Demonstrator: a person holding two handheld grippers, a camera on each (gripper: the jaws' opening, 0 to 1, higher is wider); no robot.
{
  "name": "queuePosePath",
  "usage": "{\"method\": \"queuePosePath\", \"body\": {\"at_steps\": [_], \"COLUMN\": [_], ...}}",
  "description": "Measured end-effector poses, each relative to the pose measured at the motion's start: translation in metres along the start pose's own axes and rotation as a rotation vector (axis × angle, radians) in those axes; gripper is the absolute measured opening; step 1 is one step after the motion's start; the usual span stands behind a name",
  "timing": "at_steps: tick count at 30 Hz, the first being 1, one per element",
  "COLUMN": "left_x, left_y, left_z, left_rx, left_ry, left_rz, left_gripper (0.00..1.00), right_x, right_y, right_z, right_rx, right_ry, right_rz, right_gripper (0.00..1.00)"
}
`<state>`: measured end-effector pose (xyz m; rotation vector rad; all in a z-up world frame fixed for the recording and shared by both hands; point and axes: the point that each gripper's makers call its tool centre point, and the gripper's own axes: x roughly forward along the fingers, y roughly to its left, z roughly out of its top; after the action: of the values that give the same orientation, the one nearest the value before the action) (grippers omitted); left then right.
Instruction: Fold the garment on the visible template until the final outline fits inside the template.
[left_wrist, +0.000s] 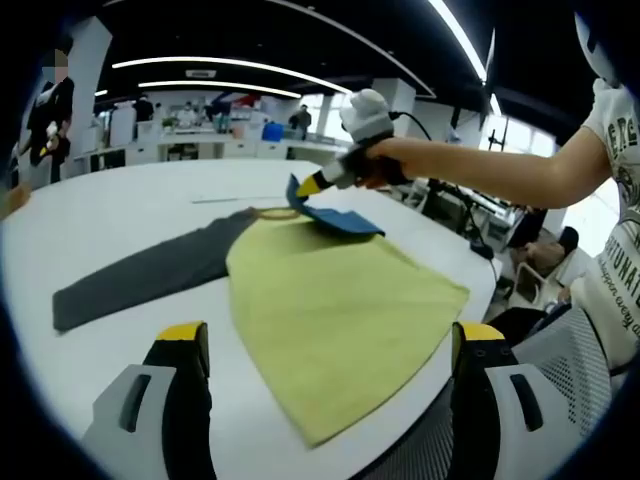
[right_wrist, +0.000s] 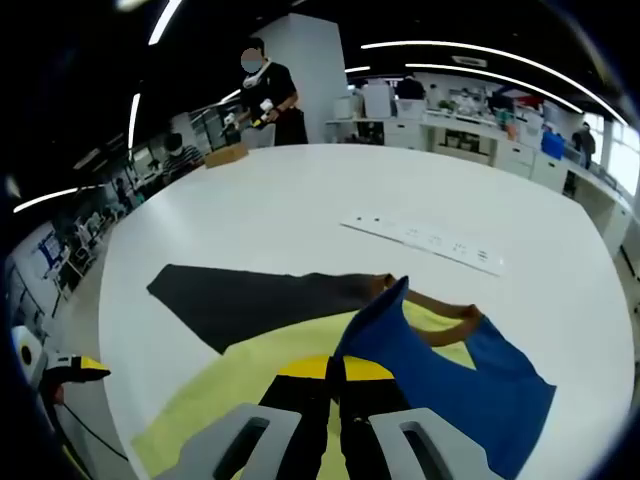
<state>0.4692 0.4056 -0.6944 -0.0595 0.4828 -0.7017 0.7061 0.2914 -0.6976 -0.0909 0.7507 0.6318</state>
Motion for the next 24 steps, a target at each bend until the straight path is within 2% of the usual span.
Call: {"method": "queuePosePath", "body": {"at_steps": [24], "left_x": [-0.004], "left_y": [0.005], "left_z": [-0.003], "left_rx": [-0.014], "left_ry": [-0.004], "left_rz": [0.018], "left_gripper": [0.98], "right_x": [0.019], "right_y": [0.043], "right_z": [0.003], "right_rx": [-0.057], "right_ry": [0.011], "right_rz": [0.065], "right_gripper": [0.00]}}
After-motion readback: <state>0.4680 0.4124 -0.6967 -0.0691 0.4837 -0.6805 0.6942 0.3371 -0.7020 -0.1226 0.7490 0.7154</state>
